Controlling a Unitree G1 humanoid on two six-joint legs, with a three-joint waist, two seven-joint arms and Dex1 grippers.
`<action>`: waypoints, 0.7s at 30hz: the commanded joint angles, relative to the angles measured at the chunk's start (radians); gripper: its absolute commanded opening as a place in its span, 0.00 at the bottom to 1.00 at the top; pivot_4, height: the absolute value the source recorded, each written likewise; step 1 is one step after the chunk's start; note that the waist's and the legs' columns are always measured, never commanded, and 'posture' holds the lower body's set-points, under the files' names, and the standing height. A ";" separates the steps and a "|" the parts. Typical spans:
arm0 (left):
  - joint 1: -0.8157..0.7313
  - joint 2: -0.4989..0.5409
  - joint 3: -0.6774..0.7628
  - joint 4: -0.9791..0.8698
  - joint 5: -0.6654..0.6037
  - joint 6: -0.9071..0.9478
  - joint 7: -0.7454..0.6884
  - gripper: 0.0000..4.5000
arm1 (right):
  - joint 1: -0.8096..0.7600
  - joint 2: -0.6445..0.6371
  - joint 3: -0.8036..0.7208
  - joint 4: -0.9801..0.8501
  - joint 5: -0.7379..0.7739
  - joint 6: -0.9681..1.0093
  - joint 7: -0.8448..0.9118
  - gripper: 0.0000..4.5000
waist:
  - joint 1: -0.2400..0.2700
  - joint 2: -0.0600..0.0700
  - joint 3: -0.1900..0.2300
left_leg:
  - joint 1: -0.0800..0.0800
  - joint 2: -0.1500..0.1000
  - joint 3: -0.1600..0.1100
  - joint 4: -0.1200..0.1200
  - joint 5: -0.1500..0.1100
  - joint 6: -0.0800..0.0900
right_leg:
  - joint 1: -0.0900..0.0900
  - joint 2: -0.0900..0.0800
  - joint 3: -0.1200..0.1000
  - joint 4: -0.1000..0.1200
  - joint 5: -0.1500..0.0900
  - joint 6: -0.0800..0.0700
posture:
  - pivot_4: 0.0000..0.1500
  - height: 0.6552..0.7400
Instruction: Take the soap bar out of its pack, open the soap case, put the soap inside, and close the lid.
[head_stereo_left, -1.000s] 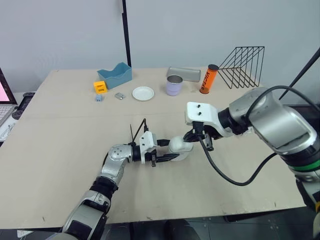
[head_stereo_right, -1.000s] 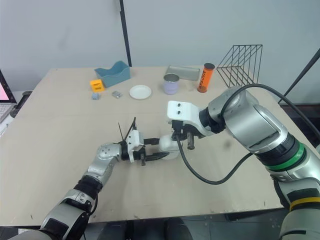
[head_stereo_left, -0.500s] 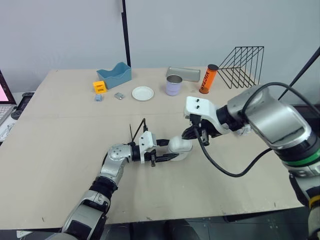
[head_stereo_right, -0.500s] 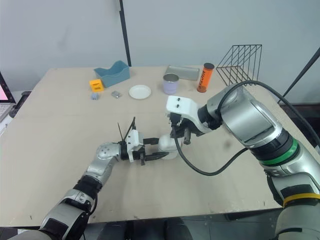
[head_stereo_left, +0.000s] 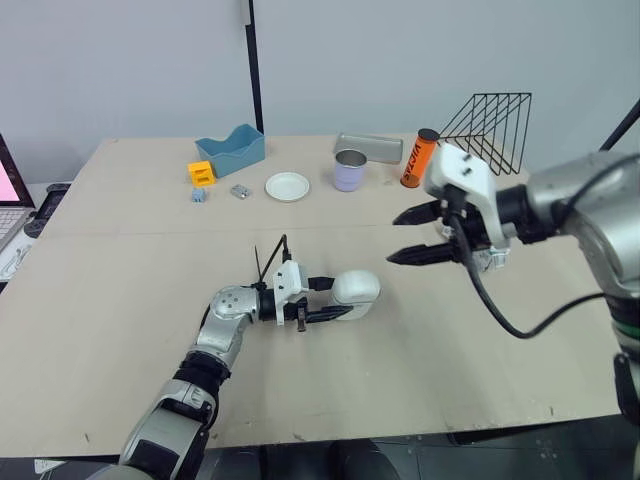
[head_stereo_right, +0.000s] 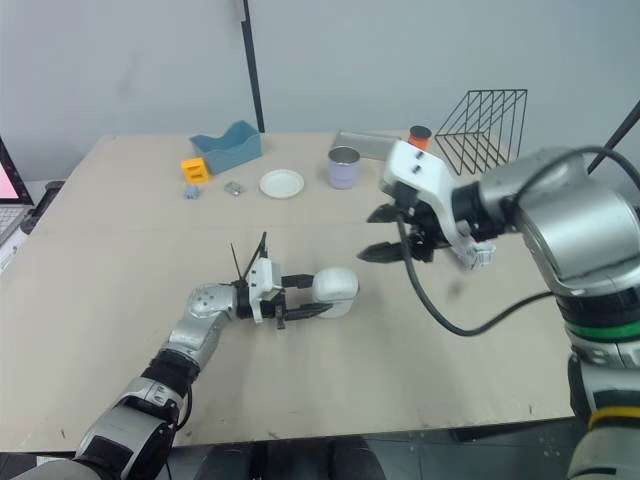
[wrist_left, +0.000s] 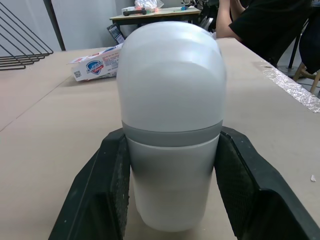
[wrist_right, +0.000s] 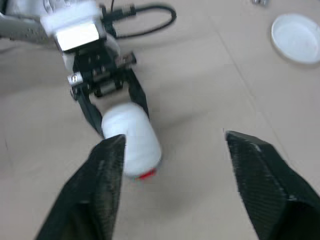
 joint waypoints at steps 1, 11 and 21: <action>-0.017 0.014 0.020 -0.052 -0.033 0.027 -0.015 0.42 | 0.168 -0.018 -0.129 -0.022 0.013 -0.220 0.013 0.99 | 0.000 0.000 0.000 | 0.000 0.000 0.000 0.000 0.000 0.000 | 0.000 0.000 0.000 0.000 0.000 0.000 | 1.00 0.99; -0.001 0.033 0.028 -0.148 -0.071 0.143 -0.023 0.42 | 0.373 -0.020 -0.255 -0.101 0.149 -0.265 0.032 0.99 | 0.000 0.001 0.001 | 0.001 -0.001 -0.001 0.000 0.000 0.000 | 0.002 0.002 0.001 0.000 0.000 0.003 | 1.00 0.99; -0.067 0.104 0.092 -0.426 -0.320 0.969 0.099 0.42 | 0.490 -0.010 -0.336 -0.084 0.189 -0.272 -0.048 0.99 | 0.000 0.000 0.001 | 0.000 -0.002 -0.002 0.001 0.000 0.000 | 0.002 0.001 0.002 0.000 -0.004 0.011 | 1.00 0.99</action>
